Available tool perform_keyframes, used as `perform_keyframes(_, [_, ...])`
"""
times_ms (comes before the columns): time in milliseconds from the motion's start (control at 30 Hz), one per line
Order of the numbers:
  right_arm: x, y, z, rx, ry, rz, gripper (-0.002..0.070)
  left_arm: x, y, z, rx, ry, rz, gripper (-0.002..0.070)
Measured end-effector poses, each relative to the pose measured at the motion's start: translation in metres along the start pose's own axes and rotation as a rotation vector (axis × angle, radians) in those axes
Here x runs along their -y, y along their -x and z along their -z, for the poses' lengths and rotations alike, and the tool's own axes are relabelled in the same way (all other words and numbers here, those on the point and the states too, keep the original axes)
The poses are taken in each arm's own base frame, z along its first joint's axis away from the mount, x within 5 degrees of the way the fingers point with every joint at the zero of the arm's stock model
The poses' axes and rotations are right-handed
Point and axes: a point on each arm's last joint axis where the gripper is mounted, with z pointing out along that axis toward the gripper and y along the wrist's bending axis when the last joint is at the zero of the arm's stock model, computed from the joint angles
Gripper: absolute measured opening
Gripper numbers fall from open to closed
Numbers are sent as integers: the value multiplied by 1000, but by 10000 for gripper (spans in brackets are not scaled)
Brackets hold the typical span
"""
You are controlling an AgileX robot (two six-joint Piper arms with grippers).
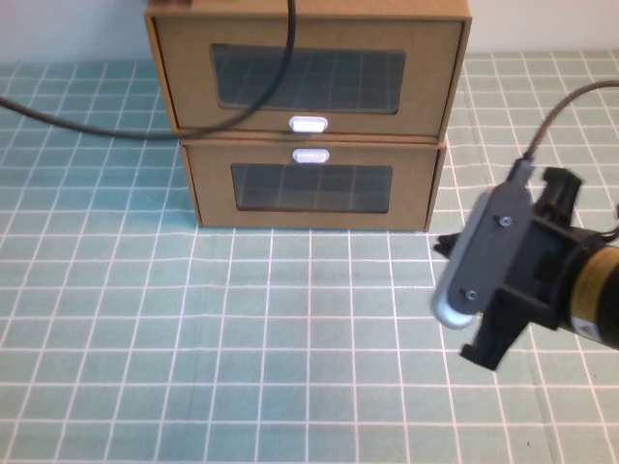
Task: Open the shoe box
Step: 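Pull the top drawer of the cardboard box fully open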
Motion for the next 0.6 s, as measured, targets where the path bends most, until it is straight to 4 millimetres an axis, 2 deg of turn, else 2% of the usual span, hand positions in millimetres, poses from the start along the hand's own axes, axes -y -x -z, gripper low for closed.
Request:
perform_keyframes(100, [-1,4,-12,13,19,4,-1,-7,12,2,122,90,10,-4])
perform_keyframes(167, [0,9,-21,17,24,2,34,-16,12,-5,157,129,30,-4])
perform_keyframes(233, [4,17,-29,33,22,-14,103,-27,6,-17,166,149,56,-4])
perform_keyframes(367, [14,37,-41,71,9,-69,294,-42,-11,-43,125,139,100,-4])
perform_keyframes(433, [16,46,-46,87,9,-70,349,-47,-16,-50,109,134,111,-4])
perform_keyframes(600, [3,70,-56,133,36,62,390,-51,-23,-59,89,126,130,-4])
